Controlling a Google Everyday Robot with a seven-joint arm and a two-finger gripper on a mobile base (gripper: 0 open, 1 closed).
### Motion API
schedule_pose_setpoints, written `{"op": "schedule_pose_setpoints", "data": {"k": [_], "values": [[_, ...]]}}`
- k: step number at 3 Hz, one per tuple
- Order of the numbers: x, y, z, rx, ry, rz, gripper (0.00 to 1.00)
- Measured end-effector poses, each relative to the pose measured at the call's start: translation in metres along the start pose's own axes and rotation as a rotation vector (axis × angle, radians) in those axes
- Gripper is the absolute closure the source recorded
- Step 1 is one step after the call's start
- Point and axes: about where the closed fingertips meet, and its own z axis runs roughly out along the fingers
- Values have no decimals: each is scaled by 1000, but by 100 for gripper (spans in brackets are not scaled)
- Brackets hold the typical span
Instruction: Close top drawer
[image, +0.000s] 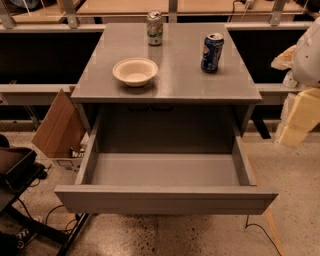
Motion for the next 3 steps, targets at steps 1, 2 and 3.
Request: {"op": "schedule_pose_setpoints", "data": {"k": [1,2,3], "values": [[0,0,0,0,0,0,0],[11,9,12,17,-27,6,0],[50,46,55,48,-92,80,0]]}}
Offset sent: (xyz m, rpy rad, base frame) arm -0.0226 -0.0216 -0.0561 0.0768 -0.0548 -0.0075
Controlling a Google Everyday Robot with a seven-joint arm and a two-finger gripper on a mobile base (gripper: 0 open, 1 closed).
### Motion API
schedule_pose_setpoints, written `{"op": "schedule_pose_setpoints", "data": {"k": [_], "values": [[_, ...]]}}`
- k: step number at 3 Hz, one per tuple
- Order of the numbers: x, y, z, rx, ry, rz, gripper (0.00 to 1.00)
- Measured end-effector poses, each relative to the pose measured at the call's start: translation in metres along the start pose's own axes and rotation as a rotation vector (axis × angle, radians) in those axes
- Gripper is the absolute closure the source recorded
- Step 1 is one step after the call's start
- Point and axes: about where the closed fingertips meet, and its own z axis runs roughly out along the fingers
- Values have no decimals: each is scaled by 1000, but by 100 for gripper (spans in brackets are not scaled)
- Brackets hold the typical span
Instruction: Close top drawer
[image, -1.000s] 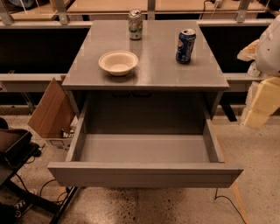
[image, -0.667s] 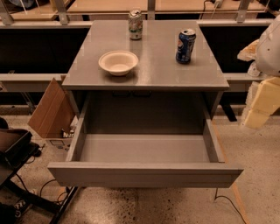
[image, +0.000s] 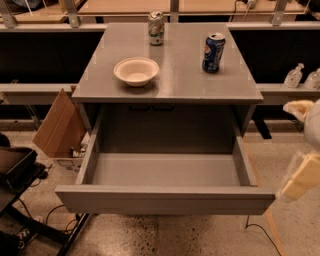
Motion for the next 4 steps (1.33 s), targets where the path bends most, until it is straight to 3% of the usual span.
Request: {"op": "schedule_pose_setpoints", "data": {"k": [1,2,3,4], "values": [[36,32,44,4,-14,63,0],[59,80,81,-15,-28,97,11],[60,134,125,-60,23,69,28],[52,181,162,-113,66,22,52]]}}
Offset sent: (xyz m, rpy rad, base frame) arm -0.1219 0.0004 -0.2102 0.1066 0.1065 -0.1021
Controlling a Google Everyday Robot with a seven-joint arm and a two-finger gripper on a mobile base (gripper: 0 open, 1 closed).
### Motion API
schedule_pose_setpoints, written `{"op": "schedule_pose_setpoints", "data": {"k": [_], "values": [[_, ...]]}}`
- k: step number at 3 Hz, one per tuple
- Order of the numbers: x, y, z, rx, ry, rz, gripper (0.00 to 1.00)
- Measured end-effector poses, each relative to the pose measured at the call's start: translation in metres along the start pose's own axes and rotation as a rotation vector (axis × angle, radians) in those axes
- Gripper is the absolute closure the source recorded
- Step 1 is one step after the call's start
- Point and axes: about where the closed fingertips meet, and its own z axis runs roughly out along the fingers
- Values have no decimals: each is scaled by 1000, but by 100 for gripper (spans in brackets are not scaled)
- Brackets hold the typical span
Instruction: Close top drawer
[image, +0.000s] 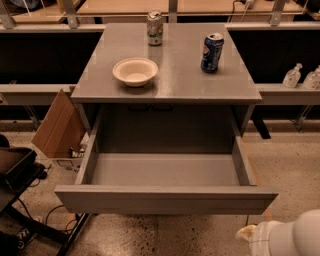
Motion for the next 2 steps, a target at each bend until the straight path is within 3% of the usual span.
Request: {"op": "schedule_pose_setpoints", "data": {"k": [1,2], "values": [[-11,16,36,-20,17,-38,83],[-9,-11,65,-10,-5,-48,100]]}}
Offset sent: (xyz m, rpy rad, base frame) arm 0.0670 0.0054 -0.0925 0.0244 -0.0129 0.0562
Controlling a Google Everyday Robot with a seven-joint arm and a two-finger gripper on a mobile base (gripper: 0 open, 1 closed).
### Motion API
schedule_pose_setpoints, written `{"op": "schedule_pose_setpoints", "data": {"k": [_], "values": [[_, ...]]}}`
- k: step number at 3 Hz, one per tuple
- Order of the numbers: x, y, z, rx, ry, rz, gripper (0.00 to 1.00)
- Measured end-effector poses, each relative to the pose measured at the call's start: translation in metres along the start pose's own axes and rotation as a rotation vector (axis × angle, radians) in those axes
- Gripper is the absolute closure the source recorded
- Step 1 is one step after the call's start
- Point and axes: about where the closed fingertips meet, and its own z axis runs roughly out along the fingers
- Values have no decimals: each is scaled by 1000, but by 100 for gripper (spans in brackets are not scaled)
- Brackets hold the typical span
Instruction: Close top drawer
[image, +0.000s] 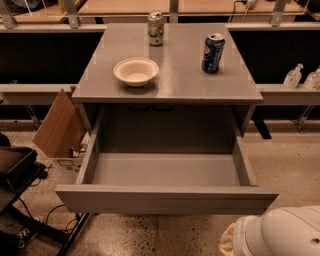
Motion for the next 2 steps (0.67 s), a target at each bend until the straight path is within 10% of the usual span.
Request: {"op": "schedule_pose_setpoints", "data": {"k": [2], "values": [[1,-99,43,55,-52,-12,100]]}}
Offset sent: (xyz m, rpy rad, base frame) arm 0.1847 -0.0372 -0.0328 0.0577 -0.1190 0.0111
